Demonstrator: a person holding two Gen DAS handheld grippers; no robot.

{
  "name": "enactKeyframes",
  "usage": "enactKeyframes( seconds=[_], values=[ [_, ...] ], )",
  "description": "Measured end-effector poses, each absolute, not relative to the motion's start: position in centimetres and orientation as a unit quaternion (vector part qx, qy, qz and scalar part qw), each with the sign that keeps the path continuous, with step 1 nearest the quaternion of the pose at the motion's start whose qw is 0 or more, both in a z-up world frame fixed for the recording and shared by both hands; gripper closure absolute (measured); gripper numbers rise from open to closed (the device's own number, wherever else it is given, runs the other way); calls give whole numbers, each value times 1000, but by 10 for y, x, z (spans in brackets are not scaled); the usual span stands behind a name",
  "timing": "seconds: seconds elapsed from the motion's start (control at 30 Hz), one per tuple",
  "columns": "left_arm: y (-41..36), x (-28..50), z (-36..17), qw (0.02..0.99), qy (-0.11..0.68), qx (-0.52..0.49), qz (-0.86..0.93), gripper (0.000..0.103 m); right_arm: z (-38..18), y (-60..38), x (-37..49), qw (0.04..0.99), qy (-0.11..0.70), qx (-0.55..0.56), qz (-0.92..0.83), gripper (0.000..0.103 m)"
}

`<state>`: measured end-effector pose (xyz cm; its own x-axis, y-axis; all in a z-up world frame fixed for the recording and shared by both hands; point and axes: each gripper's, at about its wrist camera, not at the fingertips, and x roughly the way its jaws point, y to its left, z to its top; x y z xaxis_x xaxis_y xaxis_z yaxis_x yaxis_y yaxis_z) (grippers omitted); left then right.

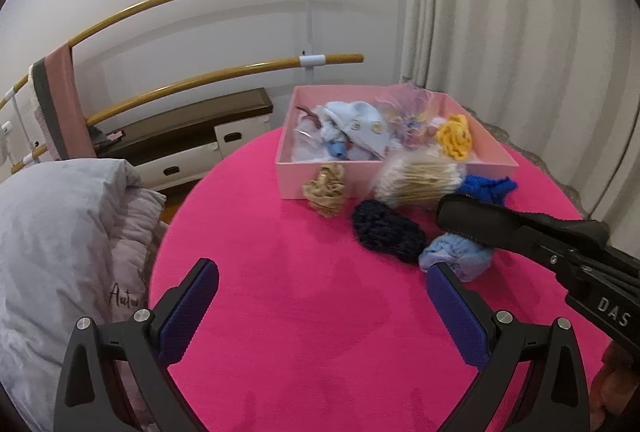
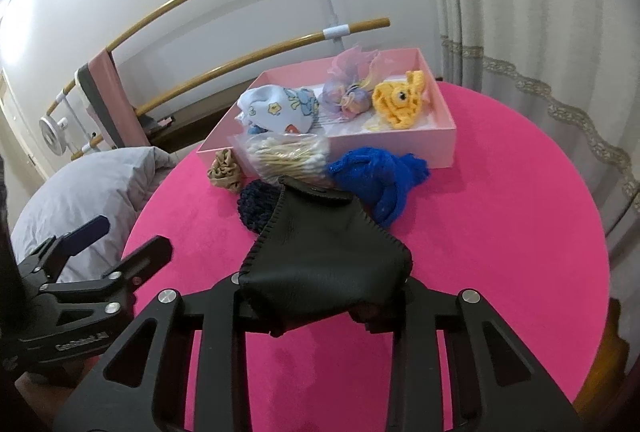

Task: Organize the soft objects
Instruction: 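Grasp the light-blue fluffy ball with the left gripper while the right grasps the black pouch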

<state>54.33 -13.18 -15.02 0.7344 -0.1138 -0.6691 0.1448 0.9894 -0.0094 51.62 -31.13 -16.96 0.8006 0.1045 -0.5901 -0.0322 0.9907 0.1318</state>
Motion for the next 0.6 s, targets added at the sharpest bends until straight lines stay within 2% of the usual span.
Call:
enactKeyframes(
  seconds=[0.6],
  values=[
    [-193, 557, -172, 919, 374, 49, -112, 0, -157, -347, 482, 956, 274, 97, 40, 76]
  ],
)
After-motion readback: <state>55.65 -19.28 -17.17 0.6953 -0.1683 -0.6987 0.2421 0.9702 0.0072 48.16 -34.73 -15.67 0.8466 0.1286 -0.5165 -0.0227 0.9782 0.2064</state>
